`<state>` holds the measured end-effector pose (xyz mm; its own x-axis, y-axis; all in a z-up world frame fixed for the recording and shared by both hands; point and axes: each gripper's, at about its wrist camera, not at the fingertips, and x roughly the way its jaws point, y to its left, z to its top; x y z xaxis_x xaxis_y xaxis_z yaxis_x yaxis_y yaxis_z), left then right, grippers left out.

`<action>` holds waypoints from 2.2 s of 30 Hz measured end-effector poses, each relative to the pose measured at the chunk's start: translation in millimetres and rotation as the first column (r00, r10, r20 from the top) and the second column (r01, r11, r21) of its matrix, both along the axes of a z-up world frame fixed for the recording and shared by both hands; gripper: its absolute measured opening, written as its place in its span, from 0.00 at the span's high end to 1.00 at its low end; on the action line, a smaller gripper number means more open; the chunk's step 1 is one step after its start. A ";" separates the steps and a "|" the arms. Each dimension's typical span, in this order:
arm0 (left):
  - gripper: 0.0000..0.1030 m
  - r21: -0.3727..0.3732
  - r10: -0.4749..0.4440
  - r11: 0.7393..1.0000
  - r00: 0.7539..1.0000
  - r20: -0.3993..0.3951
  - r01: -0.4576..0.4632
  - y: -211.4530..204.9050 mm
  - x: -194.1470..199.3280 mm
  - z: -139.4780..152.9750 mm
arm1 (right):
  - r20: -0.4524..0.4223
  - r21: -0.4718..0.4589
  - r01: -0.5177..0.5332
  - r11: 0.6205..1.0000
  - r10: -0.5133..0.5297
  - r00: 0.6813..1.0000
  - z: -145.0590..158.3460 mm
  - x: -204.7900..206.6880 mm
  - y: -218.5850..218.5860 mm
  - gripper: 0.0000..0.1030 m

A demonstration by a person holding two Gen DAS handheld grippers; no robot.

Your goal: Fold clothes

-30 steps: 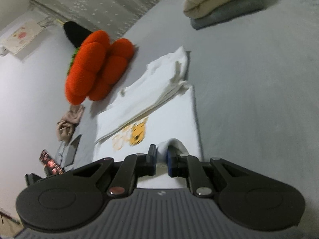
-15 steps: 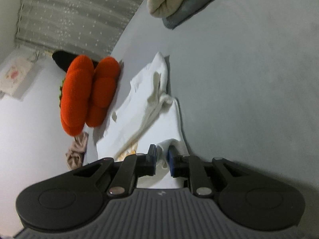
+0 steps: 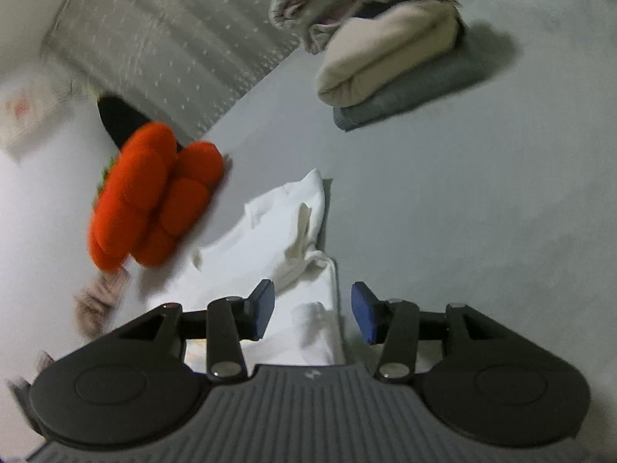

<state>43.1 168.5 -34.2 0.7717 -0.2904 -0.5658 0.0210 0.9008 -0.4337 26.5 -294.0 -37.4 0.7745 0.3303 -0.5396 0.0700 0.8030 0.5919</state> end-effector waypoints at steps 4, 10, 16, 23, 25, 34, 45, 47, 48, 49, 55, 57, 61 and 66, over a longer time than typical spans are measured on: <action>0.62 0.180 -0.059 0.982 0.998 0.018 0.055 -28.9 -1.6 -4.0 | 0.010 -0.157 -0.062 0.986 0.064 0.998 -2.1 1.9 23.8 0.52; 0.80 0.398 -0.040 0.917 0.998 0.039 0.021 -53.4 -7.8 -14.1 | -0.007 -0.352 -0.102 0.930 0.106 0.994 -16.1 9.5 54.4 0.72; 0.92 0.479 -0.045 0.878 0.993 0.109 -0.013 -65.0 -18.5 -10.5 | 0.042 -0.477 -0.062 0.877 0.093 0.995 -17.3 1.6 70.7 0.91; 0.92 0.517 -0.040 0.854 0.981 0.192 -0.067 -73.4 -34.6 -0.3 | 0.195 -0.626 0.038 0.779 0.109 0.975 -5.7 -19.9 93.1 0.94; 0.92 0.517 -0.032 0.852 0.978 0.208 -0.082 -74.2 -37.1 2.5 | 0.235 -0.652 0.071 0.755 0.112 0.966 -2.5 -24.1 96.7 0.94; 0.92 0.472 0.042 0.865 0.962 0.268 -0.169 -74.0 -23.5 2.6 | 0.317 -0.690 0.161 0.706 0.095 0.944 -5.5 -11.4 101.3 0.94; 0.88 0.597 0.037 0.794 0.989 0.141 -0.115 -88.4 -4.5 -24.9 | 0.124 -0.729 0.034 0.684 0.082 0.989 -40.0 28.4 107.3 0.91; 0.75 0.605 0.034 0.786 0.986 0.162 -0.127 -90.7 -8.4 -20.8 | 0.125 -0.722 0.037 0.691 0.078 0.989 -35.5 26.8 104.9 0.81; 0.69 0.602 0.031 0.787 0.983 0.181 -0.136 -91.5 -11.0 -17.4 | 0.130 -0.724 0.042 0.688 0.077 0.989 -32.8 24.4 104.7 0.79; 0.66 0.599 0.029 0.788 0.980 0.199 -0.145 -92.3 -13.6 -14.1 | 0.136 -0.727 0.049 0.684 0.074 0.988 -29.9 21.2 104.6 0.78; 0.49 0.569 -0.070 0.816 0.960 0.272 -0.101 -105.2 -30.4 -0.1 | 0.190 -0.687 0.052 0.725 0.109 0.976 -9.5 2.2 116.0 0.60; 0.46 0.548 -0.153 0.837 0.956 0.250 -0.010 -113.0 -34.9 -1.5 | 0.195 -0.664 0.003 0.747 0.169 0.966 -4.1 -5.5 128.0 0.60; 0.46 0.478 -0.320 0.855 0.931 0.178 0.202 -122.6 -40.3 -10.0 | 0.152 -0.615 -0.161 0.772 0.317 0.936 -5.8 -19.3 157.7 0.60; 0.46 0.462 -0.428 0.818 0.899 0.091 0.342 -125.9 -47.2 -25.3 | 0.074 -0.612 -0.293 0.734 0.422 0.903 -22.3 -29.4 177.6 0.60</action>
<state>-4.1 42.6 -59.5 0.7486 -0.3503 -0.5629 0.4453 0.8947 0.0355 -2.8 -116.4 -59.7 0.7715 0.2826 -0.5700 -0.3573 0.9338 -0.0207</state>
